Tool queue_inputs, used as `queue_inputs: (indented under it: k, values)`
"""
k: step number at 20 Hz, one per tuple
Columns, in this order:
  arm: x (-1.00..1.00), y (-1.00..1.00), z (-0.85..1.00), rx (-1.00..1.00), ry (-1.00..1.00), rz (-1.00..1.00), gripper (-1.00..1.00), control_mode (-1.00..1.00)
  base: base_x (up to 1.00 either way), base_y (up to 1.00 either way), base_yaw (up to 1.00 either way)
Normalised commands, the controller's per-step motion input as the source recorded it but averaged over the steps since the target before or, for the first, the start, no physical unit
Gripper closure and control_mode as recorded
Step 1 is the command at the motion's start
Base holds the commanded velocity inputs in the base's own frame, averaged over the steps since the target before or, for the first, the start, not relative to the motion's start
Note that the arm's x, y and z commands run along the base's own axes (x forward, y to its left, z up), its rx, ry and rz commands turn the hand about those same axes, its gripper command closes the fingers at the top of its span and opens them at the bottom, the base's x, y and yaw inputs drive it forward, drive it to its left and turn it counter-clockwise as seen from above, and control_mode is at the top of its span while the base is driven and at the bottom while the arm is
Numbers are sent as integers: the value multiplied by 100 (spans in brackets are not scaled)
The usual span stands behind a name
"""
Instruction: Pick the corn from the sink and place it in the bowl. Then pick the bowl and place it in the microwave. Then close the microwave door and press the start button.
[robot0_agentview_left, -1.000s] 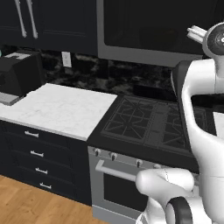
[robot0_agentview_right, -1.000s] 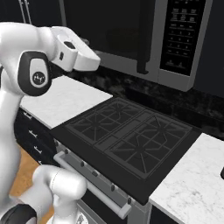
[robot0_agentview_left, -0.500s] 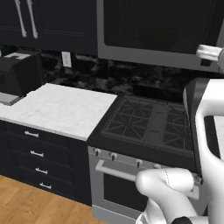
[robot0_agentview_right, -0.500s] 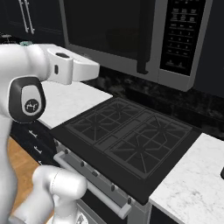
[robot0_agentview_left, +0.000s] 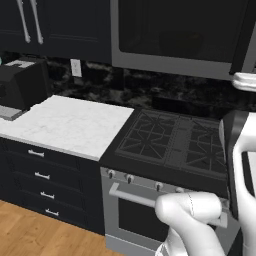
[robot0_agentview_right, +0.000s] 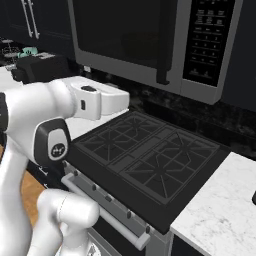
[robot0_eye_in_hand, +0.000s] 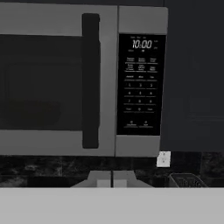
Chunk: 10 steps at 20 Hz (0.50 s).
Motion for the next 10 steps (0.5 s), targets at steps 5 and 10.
queue_inputs:
  k: [5,10]
  values:
    - [20,-31,-6,0,9,0,100,-100,0,0,0]
    - [43,-30,-2,0,12,0,100,-100,0,0,0]
